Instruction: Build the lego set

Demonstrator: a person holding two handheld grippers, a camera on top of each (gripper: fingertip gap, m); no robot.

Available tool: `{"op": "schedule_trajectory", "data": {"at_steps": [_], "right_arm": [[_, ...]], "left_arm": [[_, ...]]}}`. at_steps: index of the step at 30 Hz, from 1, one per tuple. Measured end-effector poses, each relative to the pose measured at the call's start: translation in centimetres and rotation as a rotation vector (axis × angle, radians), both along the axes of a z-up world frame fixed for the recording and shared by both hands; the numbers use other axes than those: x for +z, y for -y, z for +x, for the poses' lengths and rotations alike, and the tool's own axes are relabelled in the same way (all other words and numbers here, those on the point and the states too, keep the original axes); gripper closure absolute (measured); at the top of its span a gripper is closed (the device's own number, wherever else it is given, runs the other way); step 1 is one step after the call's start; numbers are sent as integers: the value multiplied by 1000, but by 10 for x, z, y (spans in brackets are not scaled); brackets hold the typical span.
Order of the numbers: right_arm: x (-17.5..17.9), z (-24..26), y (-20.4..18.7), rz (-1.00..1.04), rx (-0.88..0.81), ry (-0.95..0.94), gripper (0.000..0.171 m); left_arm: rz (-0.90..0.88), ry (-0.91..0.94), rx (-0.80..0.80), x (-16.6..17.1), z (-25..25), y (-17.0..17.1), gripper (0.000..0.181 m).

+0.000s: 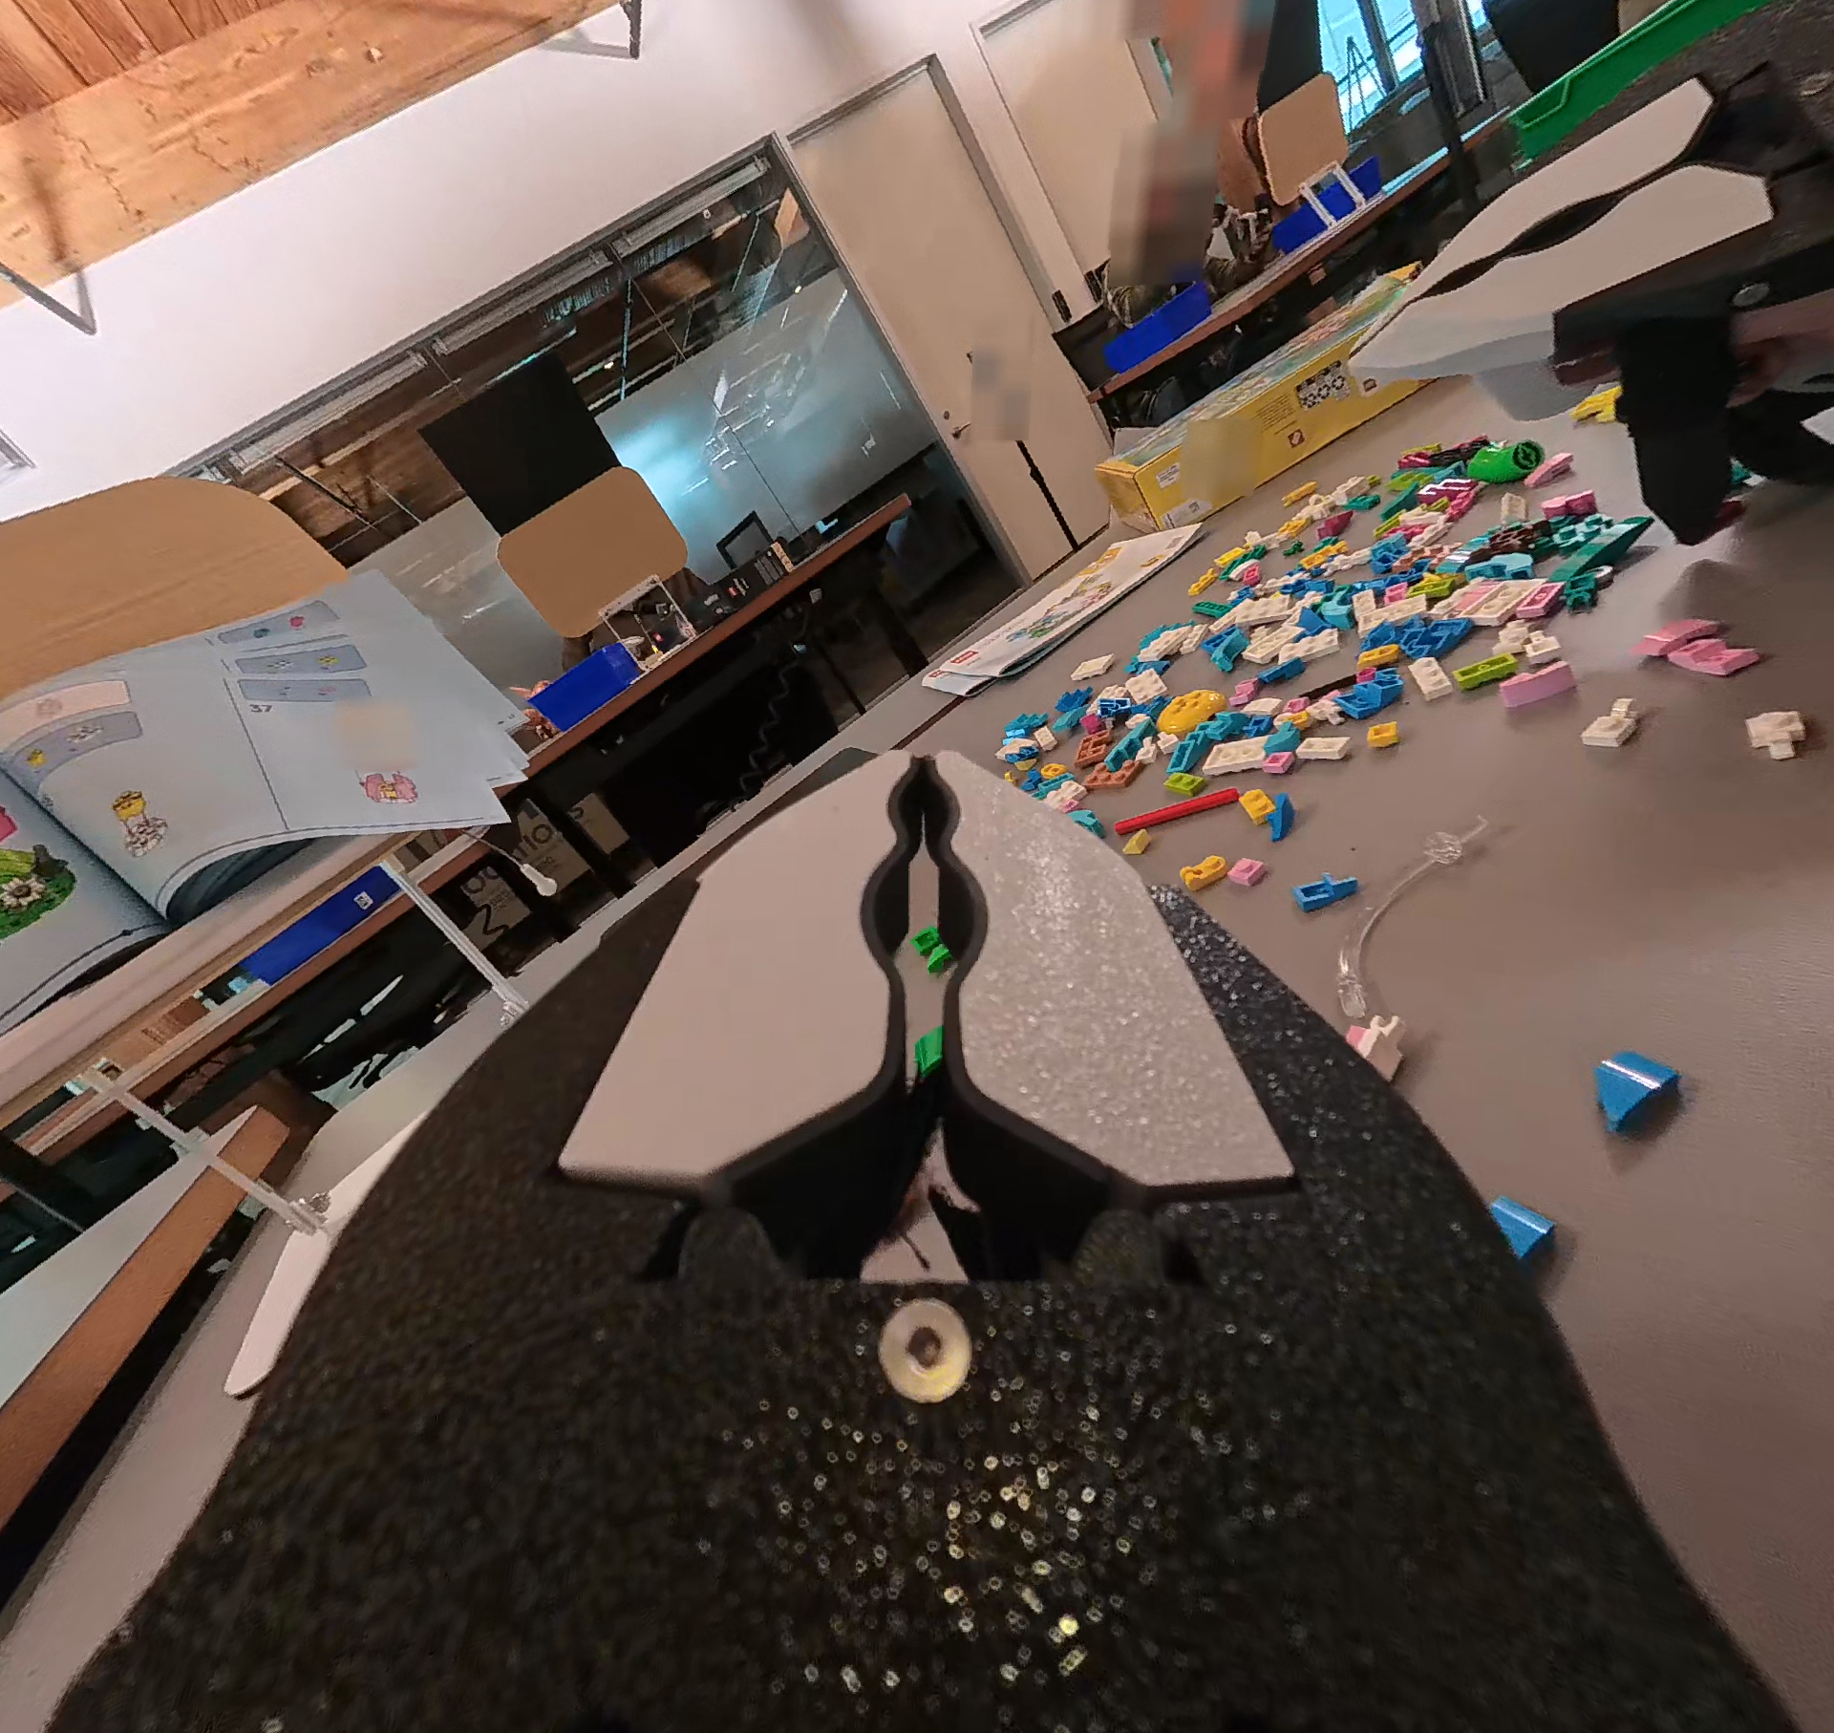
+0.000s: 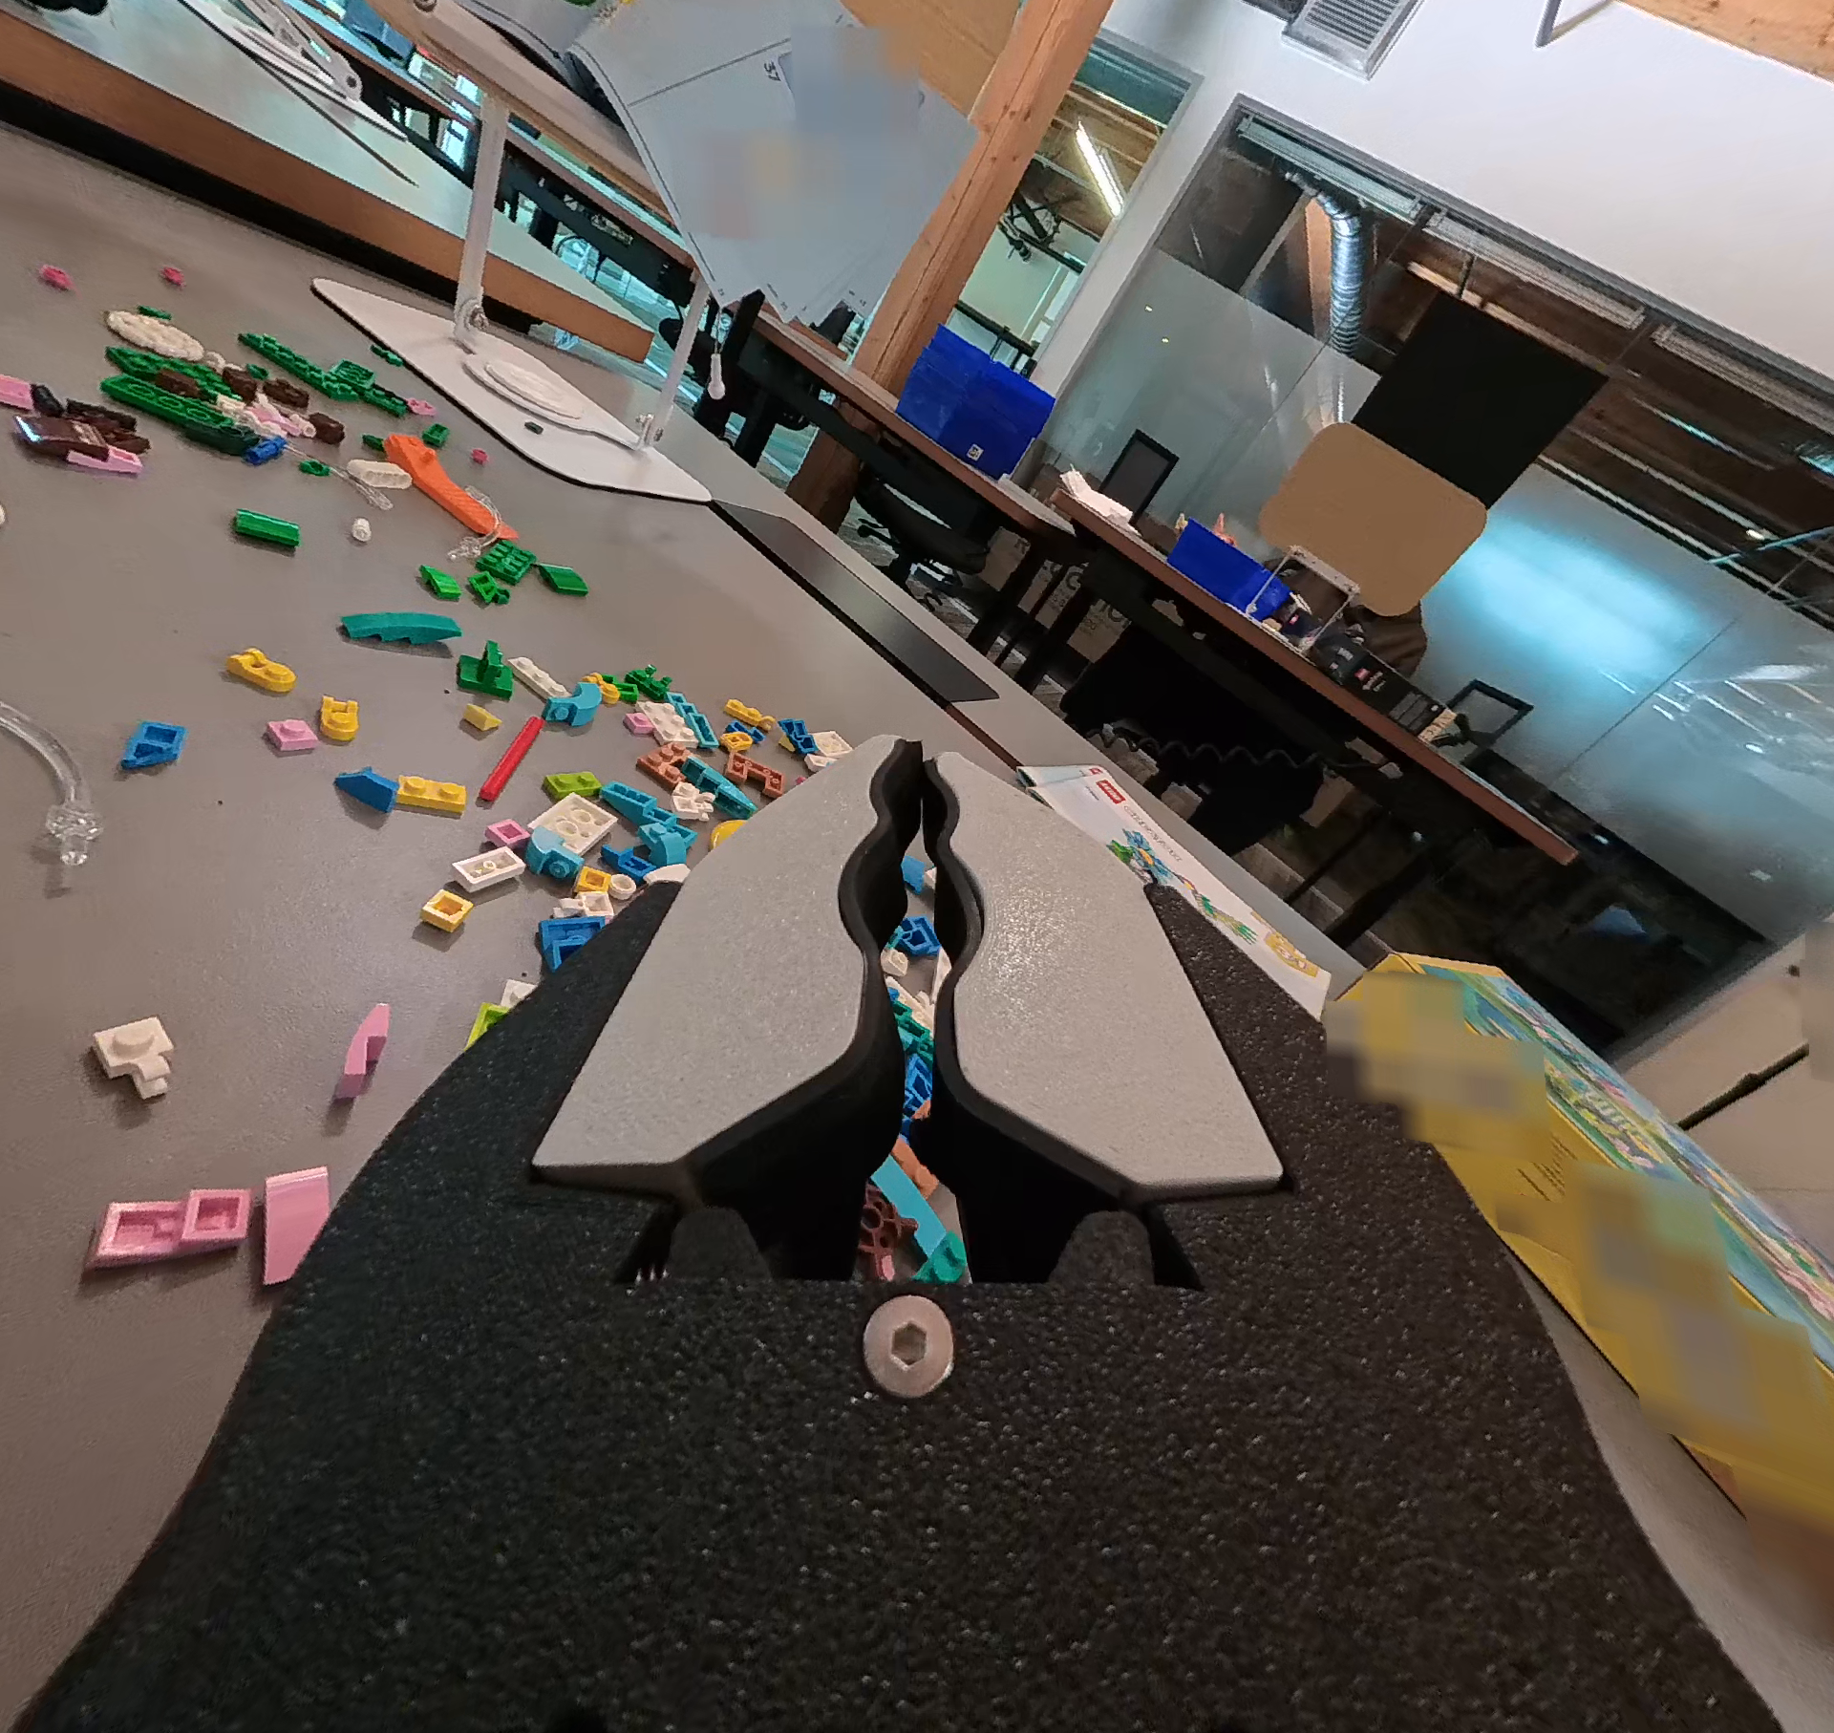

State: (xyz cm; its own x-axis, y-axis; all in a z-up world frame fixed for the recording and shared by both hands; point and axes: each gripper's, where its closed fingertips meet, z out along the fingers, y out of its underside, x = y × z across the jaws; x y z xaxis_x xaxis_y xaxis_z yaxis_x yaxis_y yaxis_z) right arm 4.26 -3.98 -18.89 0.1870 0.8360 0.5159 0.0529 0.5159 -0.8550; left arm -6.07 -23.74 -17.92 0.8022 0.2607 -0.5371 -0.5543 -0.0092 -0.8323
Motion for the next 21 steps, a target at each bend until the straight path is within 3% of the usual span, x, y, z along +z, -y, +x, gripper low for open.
{"op": "schedule_trajectory", "data": {"at_steps": [21], "right_arm": [[-3,-3,4,15,30,26,171]], "left_arm": [[-27,4,-9,-4,1,-2,181]]}}
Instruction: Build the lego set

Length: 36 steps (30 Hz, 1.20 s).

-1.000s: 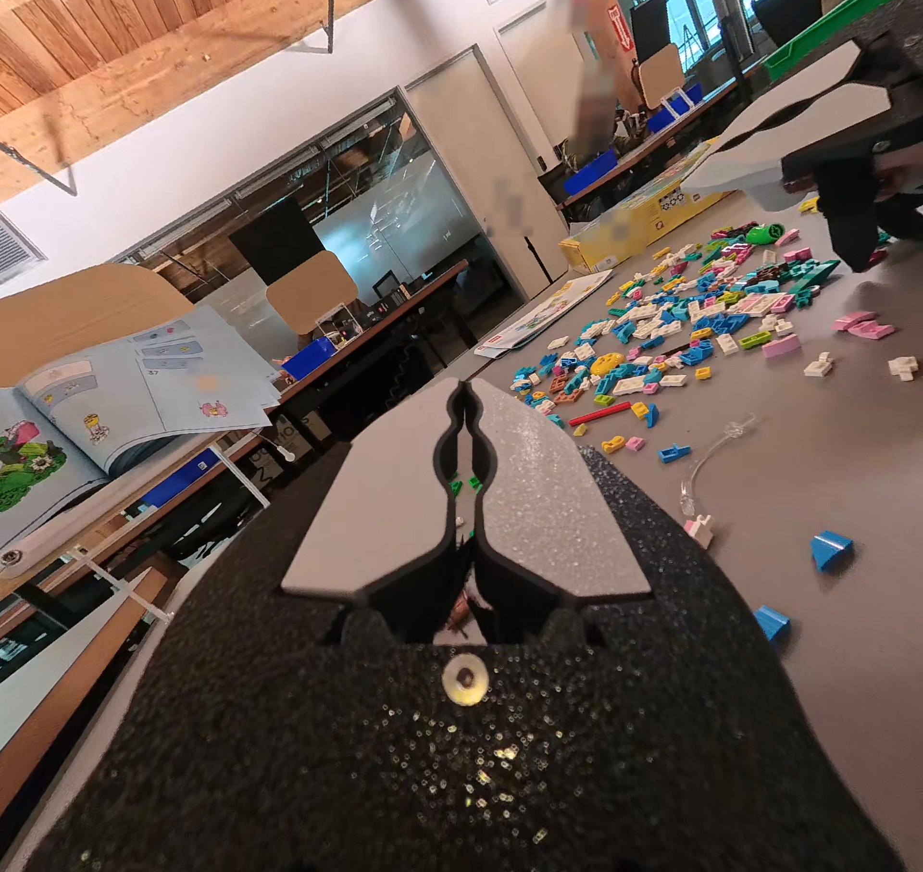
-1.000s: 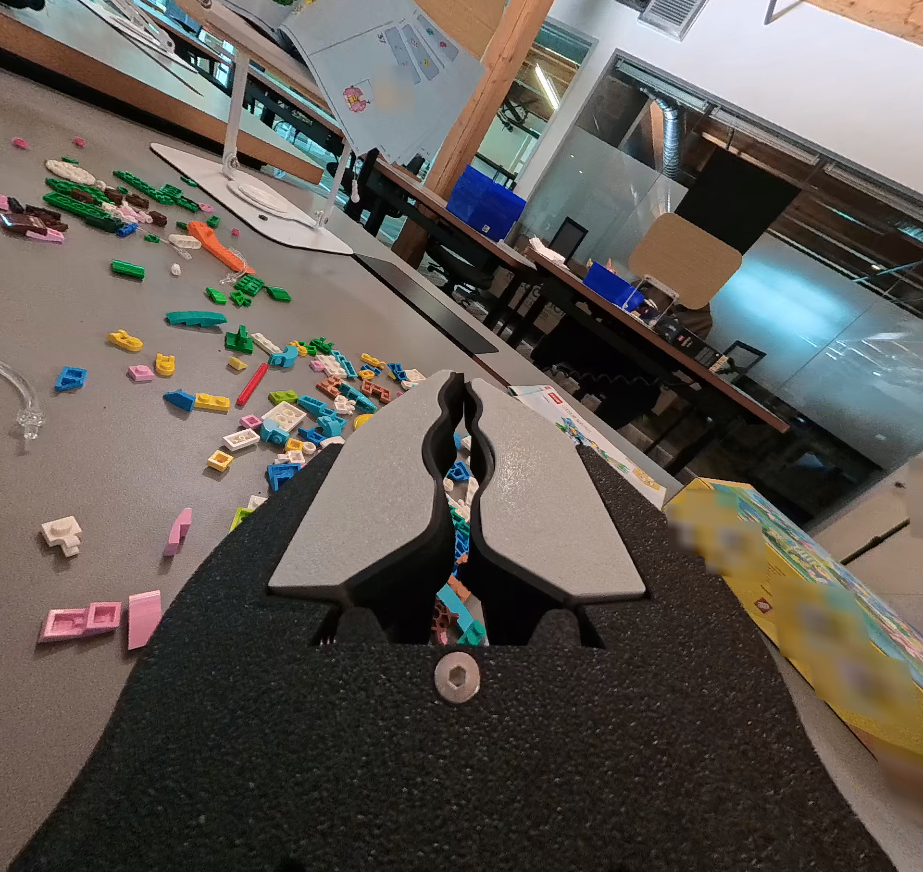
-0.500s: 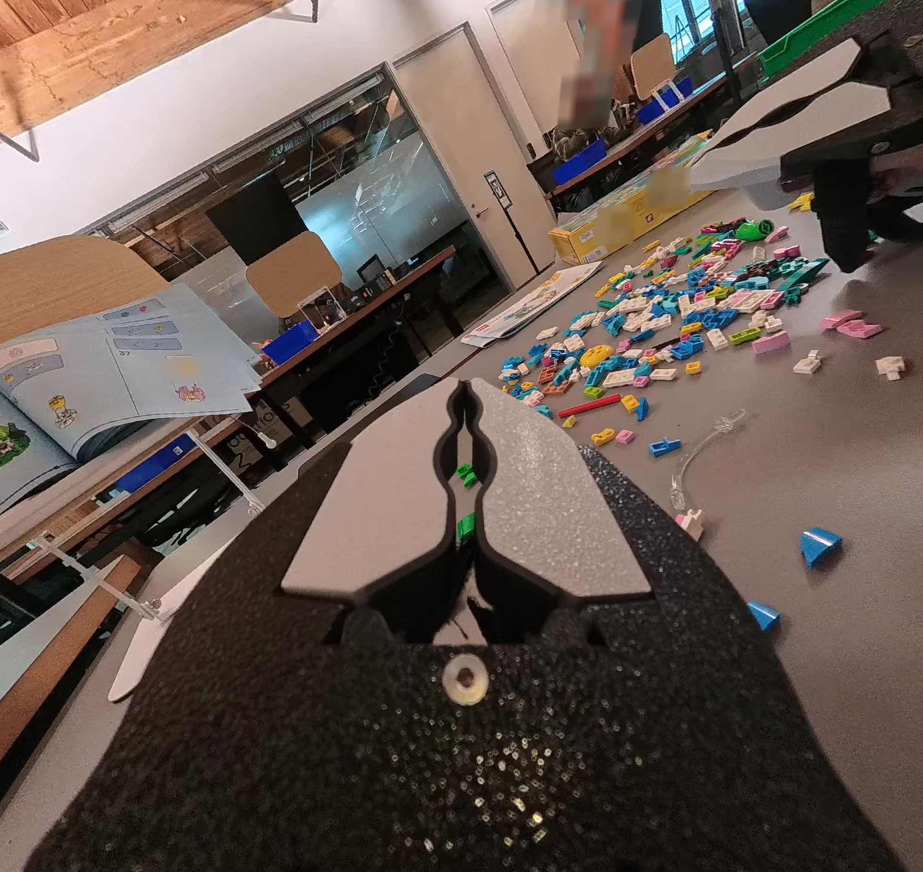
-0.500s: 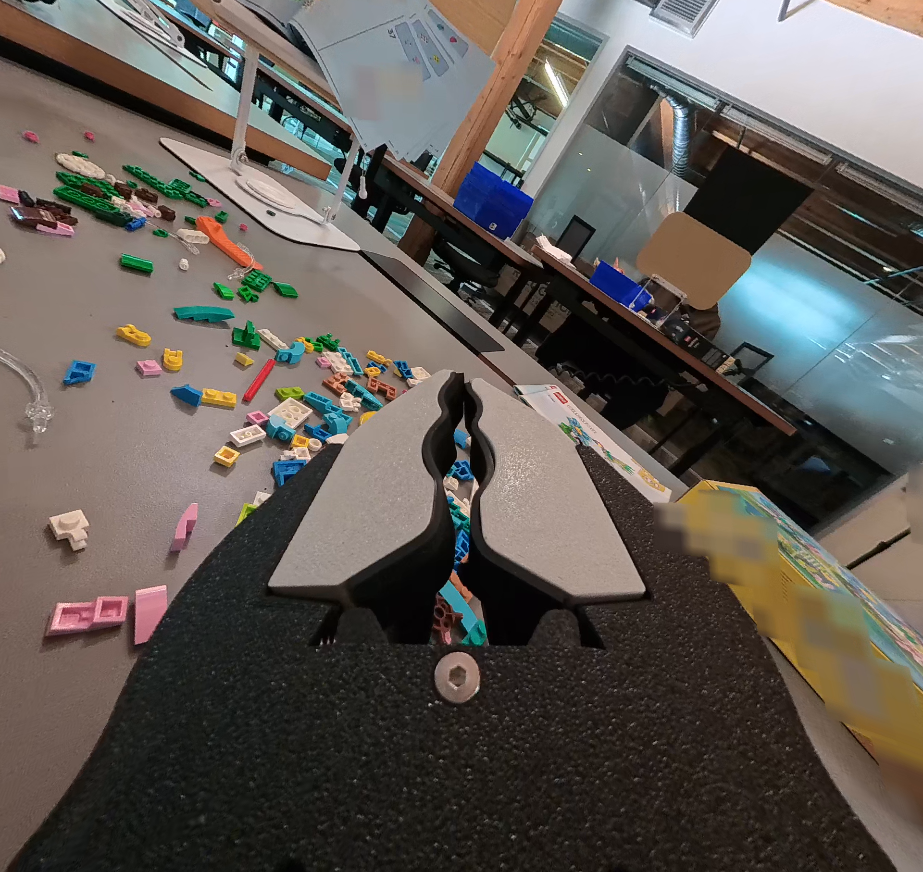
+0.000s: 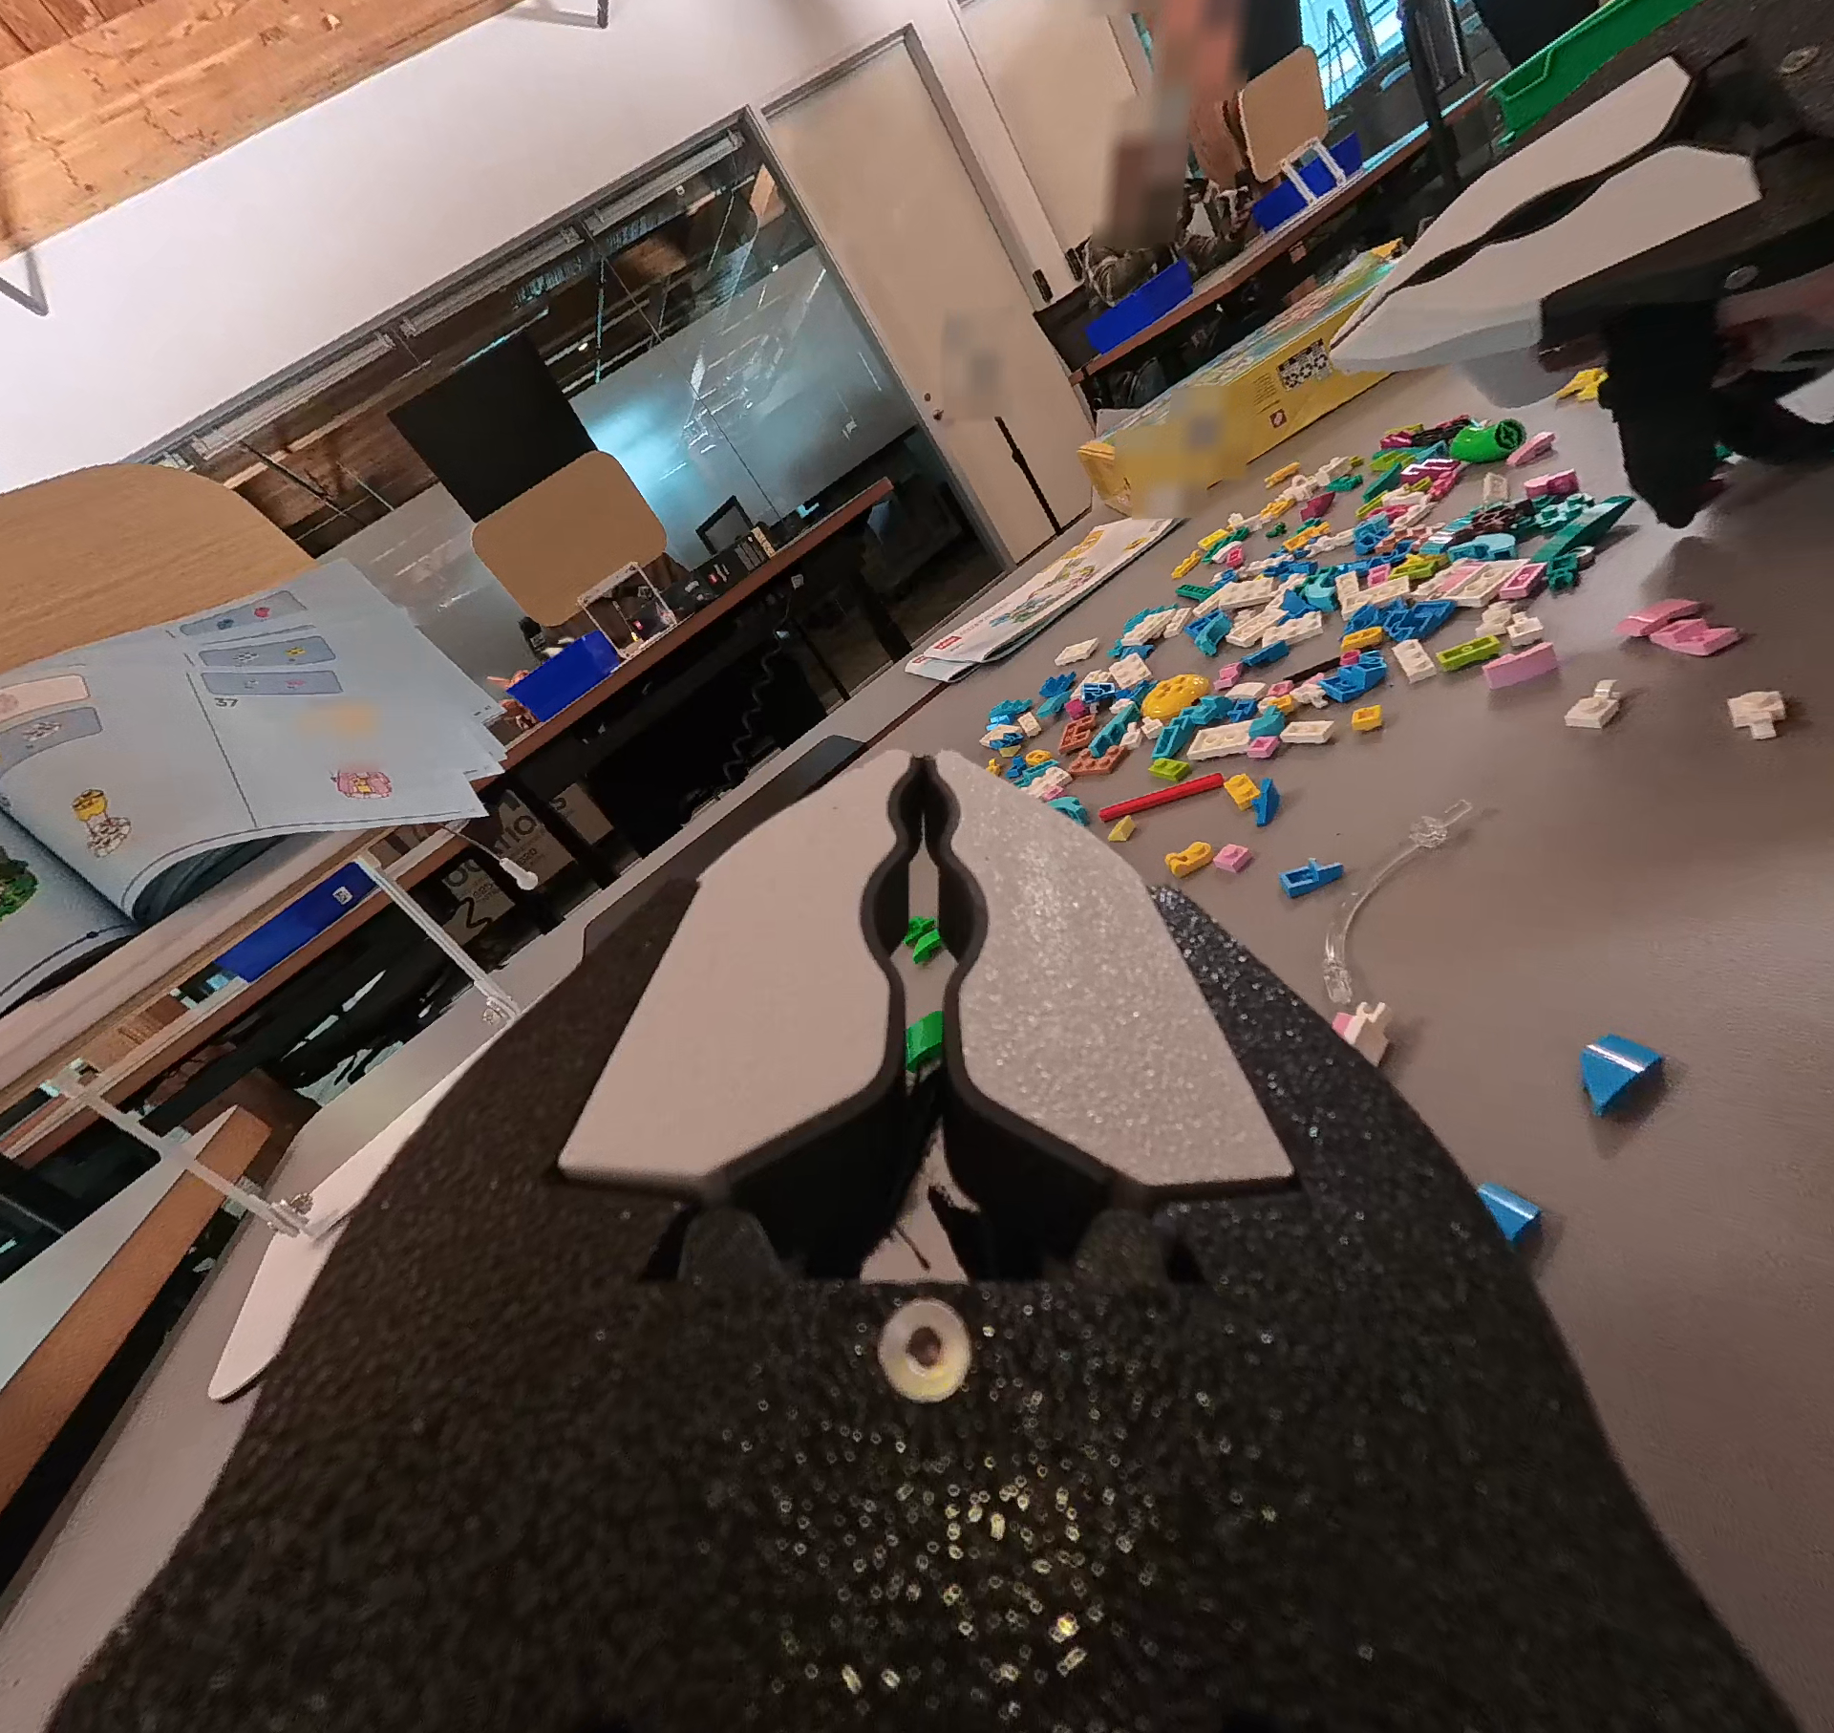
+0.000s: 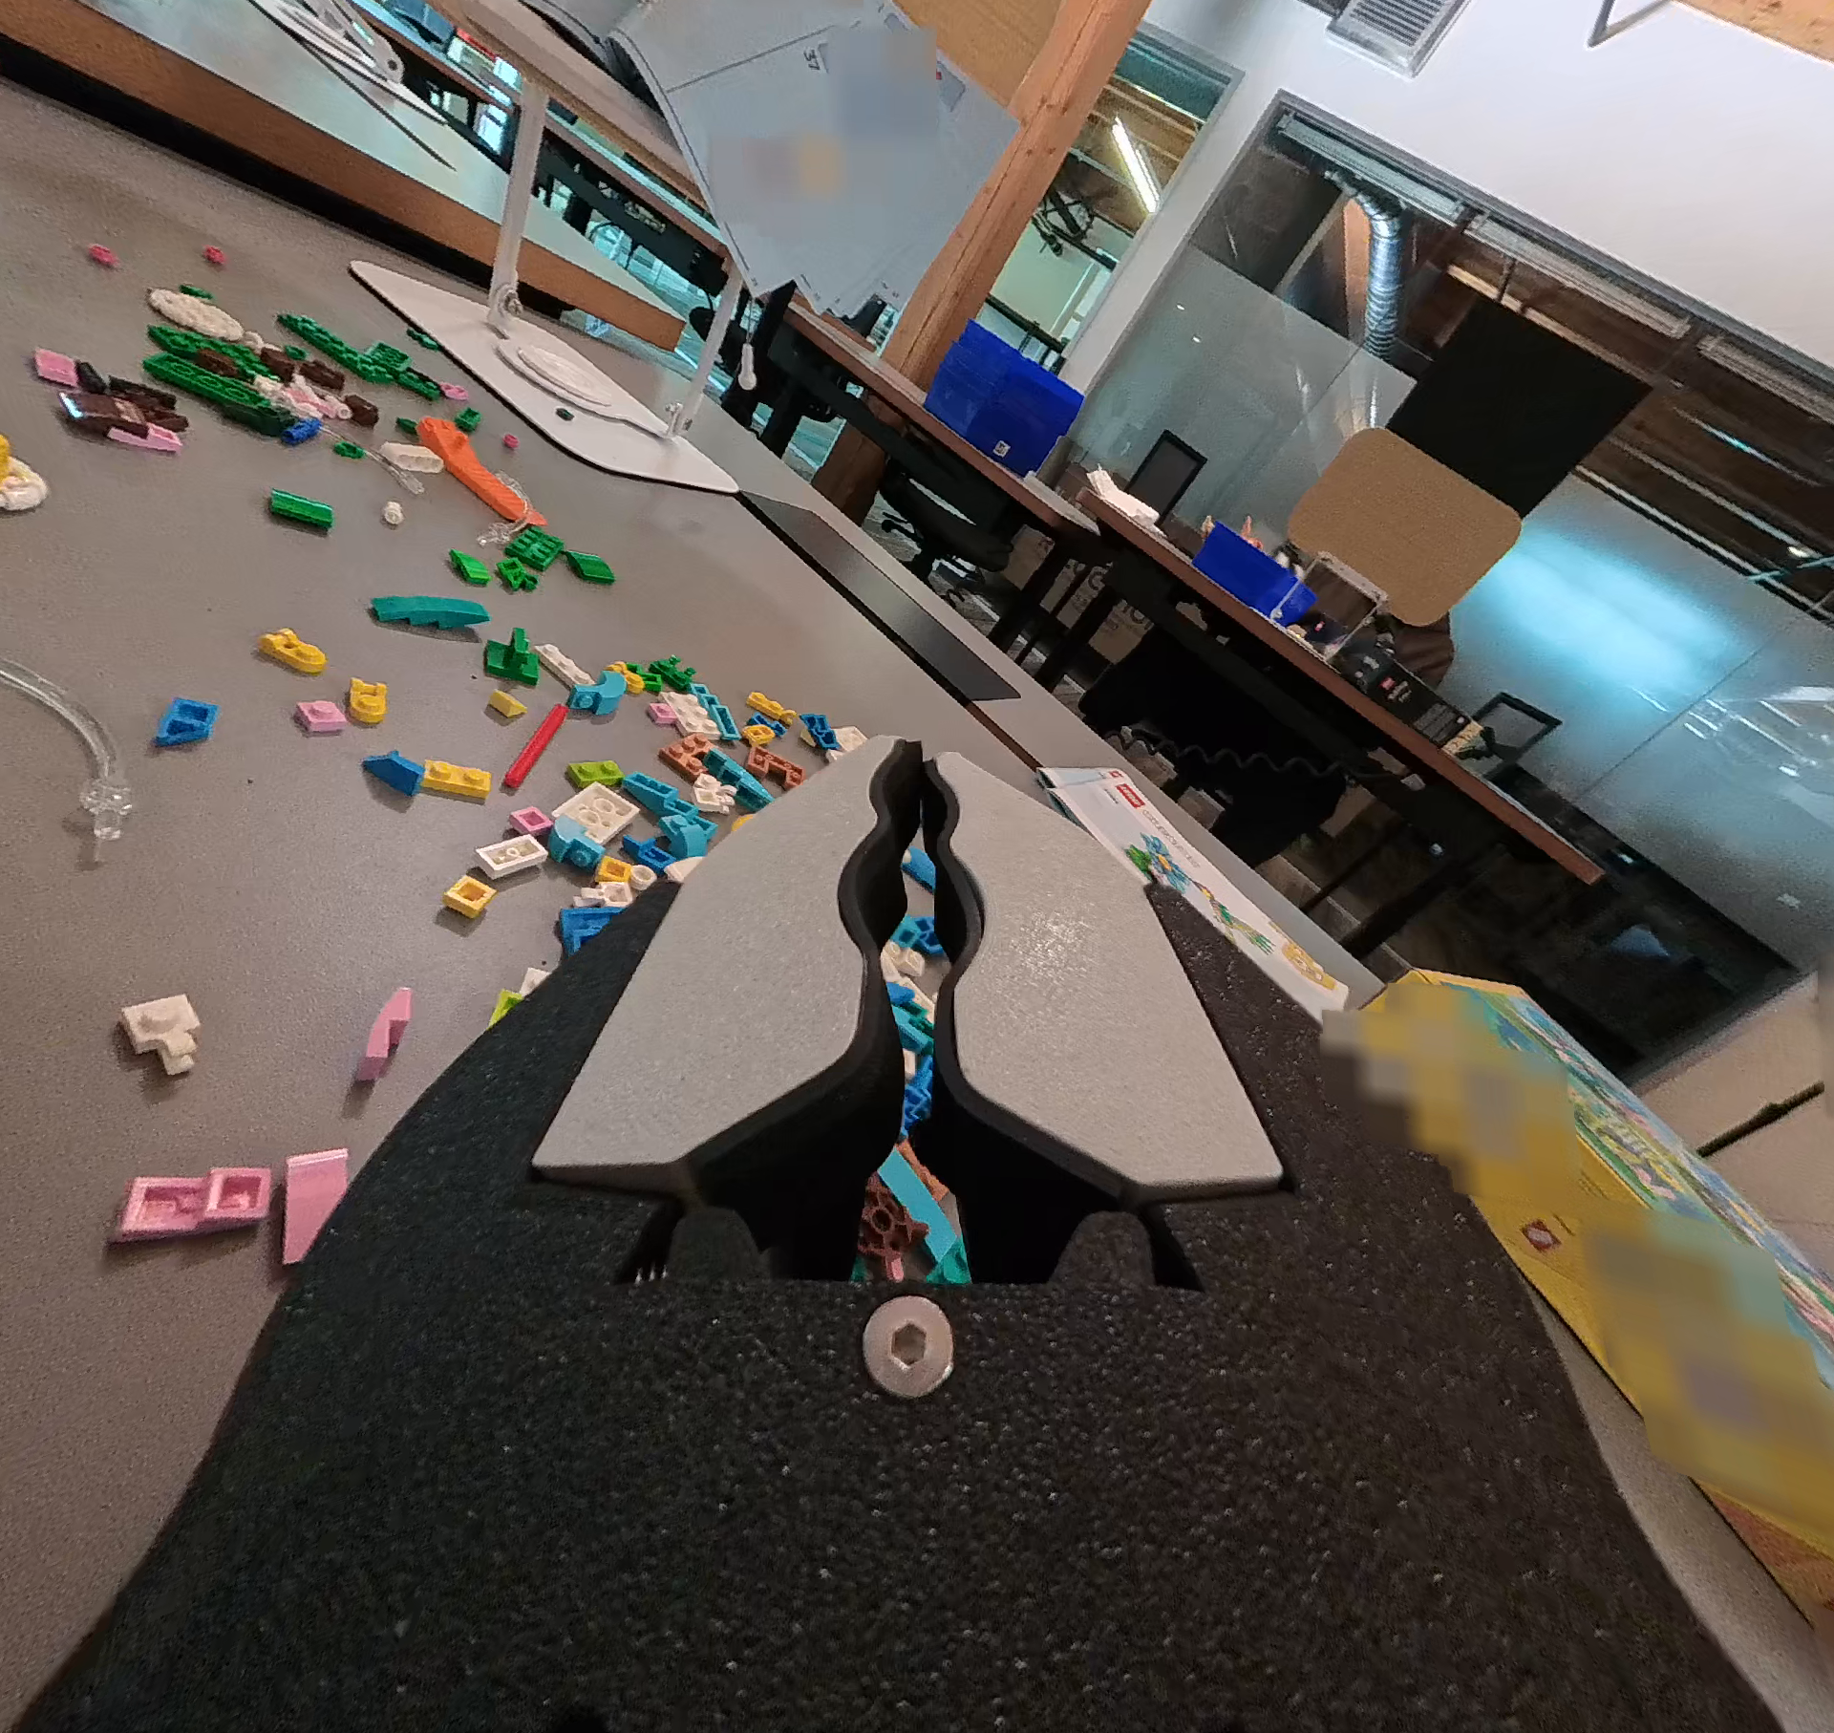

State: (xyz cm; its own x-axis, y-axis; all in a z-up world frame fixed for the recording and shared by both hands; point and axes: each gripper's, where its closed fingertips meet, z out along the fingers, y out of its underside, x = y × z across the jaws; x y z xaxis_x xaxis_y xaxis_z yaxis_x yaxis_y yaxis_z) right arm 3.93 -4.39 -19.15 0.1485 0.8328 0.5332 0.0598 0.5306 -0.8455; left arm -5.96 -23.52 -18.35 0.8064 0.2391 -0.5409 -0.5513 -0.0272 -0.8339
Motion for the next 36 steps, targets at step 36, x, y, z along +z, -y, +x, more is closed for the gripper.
{"op": "schedule_trajectory", "data": {"at_steps": [36], "right_arm": [[-100,58,81,-165,657,1002,163]], "left_arm": [[-88,-24,-72,-14,12,-11,181]]}}
